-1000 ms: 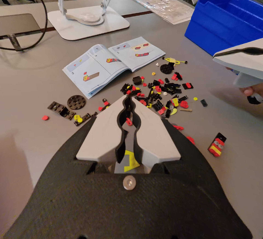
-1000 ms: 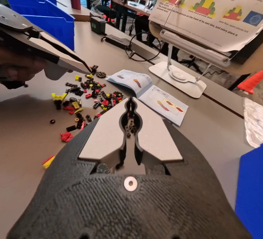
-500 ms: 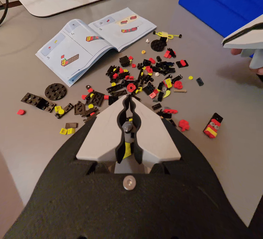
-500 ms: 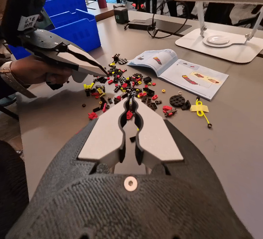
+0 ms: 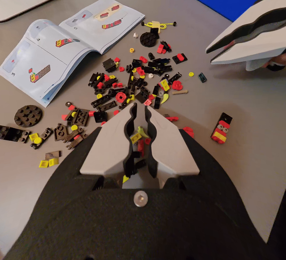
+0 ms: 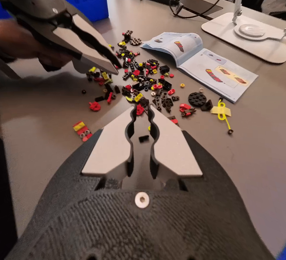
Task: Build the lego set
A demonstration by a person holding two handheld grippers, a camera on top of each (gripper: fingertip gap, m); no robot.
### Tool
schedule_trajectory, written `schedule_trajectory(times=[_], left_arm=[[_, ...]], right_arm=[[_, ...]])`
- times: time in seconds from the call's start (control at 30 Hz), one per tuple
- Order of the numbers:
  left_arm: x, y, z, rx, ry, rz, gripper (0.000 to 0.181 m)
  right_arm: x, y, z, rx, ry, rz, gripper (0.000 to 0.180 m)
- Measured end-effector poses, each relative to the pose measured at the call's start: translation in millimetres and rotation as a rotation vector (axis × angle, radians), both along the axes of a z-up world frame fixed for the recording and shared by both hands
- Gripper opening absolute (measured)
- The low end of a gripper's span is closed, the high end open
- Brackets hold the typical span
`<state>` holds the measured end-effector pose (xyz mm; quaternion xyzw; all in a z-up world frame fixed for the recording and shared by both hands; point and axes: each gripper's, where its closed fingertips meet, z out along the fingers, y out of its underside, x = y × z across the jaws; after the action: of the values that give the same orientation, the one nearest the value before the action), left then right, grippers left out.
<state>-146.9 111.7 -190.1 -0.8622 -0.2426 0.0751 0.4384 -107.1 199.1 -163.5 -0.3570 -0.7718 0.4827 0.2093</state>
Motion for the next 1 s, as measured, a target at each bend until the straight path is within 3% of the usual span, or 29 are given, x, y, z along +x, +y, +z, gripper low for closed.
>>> schedule_trajectory(times=[0.13,0.23,0.33,0.6,1.0], left_arm=[[-8,4,2,0.019,-0.013,0.017,0.018],[-15,6,-3,0.022,-0.051,0.039,0.039],[-15,7,-3,0.058,-0.124,0.056,0.050],[-24,9,-7,0.072,-0.127,0.067,0.045],[-18,-18,-7,0.130,-0.185,0.134,0.043]], right_arm=[[1,9,-10,0.131,0.041,-0.014,0.011],[1,19,-8,0.196,0.085,-0.032,0.009],[1,33,-2,0.196,0.119,-0.079,0.007],[-5,43,1,0.061,0.040,-0.132,0.008],[-26,21,-12,-0.007,-0.053,-0.068,0.011]])
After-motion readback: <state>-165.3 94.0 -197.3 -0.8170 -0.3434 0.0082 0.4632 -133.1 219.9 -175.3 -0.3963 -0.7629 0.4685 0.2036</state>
